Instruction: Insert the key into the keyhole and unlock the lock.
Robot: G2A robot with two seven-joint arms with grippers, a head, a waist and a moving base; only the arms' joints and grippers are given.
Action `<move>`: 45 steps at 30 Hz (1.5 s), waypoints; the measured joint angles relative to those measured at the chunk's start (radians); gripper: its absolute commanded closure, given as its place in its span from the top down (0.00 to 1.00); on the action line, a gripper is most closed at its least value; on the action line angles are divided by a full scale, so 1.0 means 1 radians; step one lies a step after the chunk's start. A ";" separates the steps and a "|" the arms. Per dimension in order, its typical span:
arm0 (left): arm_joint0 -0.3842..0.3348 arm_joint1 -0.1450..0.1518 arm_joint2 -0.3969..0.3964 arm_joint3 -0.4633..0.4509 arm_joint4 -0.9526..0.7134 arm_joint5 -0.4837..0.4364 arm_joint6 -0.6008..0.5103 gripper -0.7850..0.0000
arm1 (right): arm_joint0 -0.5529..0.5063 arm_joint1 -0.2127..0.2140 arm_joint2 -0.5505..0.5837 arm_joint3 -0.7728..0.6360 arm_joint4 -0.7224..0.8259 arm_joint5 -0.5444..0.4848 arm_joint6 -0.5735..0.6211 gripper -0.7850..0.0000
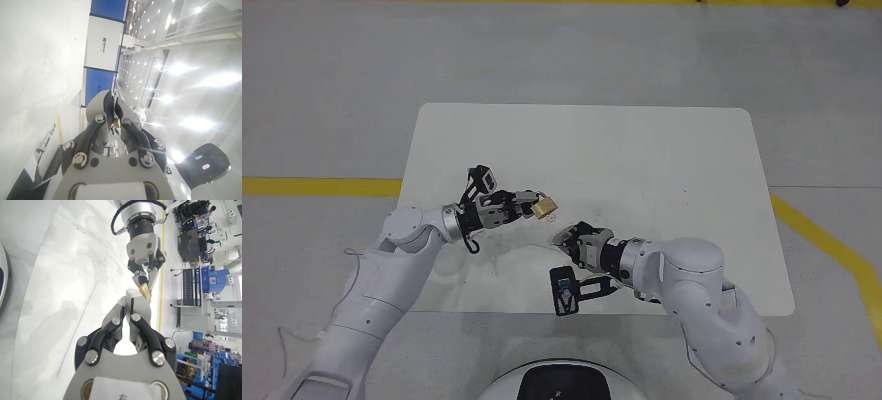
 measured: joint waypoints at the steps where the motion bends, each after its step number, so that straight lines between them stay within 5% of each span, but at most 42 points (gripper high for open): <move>1: -0.001 0.000 -0.001 -0.002 0.005 -0.012 -0.008 0.00 | 0.006 0.005 -0.007 0.014 -0.001 0.000 -0.025 0.00; 33: 0.003 0.004 -0.009 -0.028 0.094 -0.143 -0.062 0.00 | 0.112 0.017 -0.050 0.130 0.071 0.007 -0.049 0.00; 36: -0.002 0.005 -0.018 -0.024 0.090 -0.150 -0.054 0.00 | 0.098 0.025 -0.035 0.106 0.060 0.010 -0.079 0.30; 41: -0.011 0.007 -0.047 -0.012 0.055 -0.147 -0.053 0.00 | 0.050 0.046 0.005 0.058 -0.004 0.025 -0.129 0.38; 43: -0.009 0.008 -0.059 -0.009 0.004 -0.138 -0.059 0.00 | 0.021 0.056 0.027 0.036 -0.036 0.043 -0.156 0.48; 45: -0.009 0.007 -0.060 -0.008 -0.003 -0.136 -0.059 0.00 | -0.009 0.065 0.049 0.012 -0.063 0.065 -0.184 0.85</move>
